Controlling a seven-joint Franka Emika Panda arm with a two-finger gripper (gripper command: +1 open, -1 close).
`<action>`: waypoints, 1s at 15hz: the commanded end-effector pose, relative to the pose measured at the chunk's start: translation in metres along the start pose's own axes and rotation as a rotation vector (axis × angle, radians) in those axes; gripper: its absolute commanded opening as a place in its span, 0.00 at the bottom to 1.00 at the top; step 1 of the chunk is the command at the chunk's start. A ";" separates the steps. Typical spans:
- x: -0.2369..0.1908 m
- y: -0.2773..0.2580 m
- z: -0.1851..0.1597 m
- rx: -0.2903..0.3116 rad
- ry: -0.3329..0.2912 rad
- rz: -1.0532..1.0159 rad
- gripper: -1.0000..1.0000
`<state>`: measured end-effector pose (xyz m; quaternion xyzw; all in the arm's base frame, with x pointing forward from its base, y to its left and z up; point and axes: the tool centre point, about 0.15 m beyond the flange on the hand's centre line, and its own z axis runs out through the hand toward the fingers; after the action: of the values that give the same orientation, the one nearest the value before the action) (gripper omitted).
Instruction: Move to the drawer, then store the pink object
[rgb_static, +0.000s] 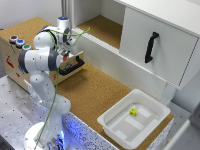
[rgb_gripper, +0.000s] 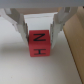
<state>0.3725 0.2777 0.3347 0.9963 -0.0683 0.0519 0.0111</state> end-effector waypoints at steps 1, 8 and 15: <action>-0.013 0.025 -0.038 0.044 0.053 0.140 1.00; -0.050 -0.007 -0.092 0.138 0.059 -0.133 1.00; -0.118 -0.033 -0.162 0.130 -0.017 -0.461 1.00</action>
<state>0.2946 0.3112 0.4309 0.9934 0.0676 0.0731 -0.0566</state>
